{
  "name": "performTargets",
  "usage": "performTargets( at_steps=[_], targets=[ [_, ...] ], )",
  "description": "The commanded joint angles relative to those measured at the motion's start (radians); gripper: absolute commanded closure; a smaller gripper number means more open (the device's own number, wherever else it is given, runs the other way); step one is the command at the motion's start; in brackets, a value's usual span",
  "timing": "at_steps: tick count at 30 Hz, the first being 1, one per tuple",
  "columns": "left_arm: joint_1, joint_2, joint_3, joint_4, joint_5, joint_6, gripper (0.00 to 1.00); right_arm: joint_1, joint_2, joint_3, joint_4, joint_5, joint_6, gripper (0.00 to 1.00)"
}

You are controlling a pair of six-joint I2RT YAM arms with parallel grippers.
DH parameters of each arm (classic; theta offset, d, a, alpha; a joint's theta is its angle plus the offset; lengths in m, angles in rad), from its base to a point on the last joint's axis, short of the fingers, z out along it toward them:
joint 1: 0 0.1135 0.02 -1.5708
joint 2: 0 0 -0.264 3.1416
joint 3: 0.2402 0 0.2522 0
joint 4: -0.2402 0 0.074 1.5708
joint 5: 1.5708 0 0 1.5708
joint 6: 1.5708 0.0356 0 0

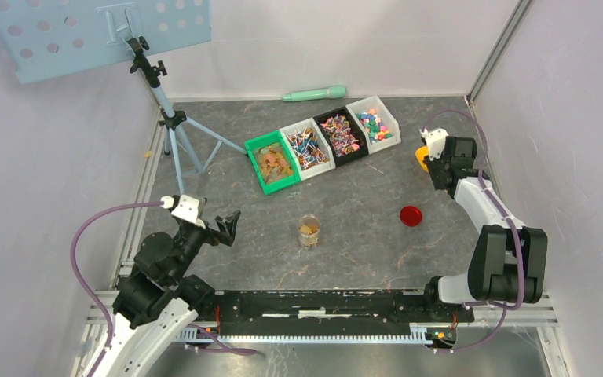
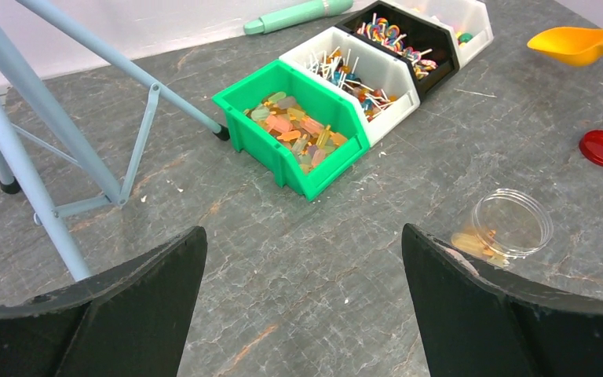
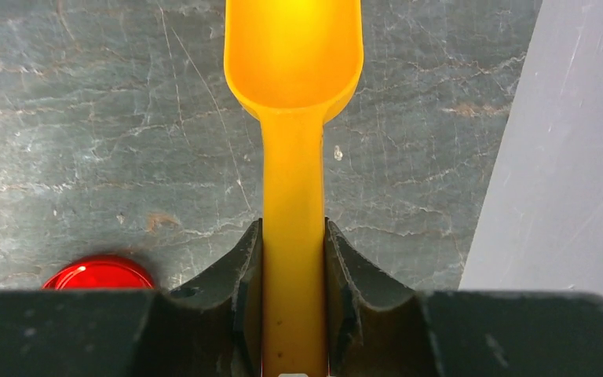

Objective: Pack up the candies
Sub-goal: Place the spatula at the center of the board.

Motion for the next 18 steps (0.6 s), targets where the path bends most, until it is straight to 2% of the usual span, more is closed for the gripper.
performTargets(
  at_steps=[1,5,12,18],
  targets=[
    [-0.002,0.024,-0.004,0.051,0.024,0.026,0.0,-0.037,0.001,-0.001,0.086,-0.073,0.032,0.86],
    [-0.001,0.017,-0.003,0.042,0.027,0.026,0.0,-0.054,0.037,-0.019,0.136,-0.073,-0.008,0.77],
    [-0.001,0.017,-0.008,0.052,0.031,0.024,0.0,-0.064,0.098,-0.002,0.105,-0.123,0.024,0.71],
    [-0.001,0.014,-0.004,0.045,0.026,0.023,0.0,-0.065,0.067,0.011,0.082,-0.075,0.043,0.51]
  ],
)
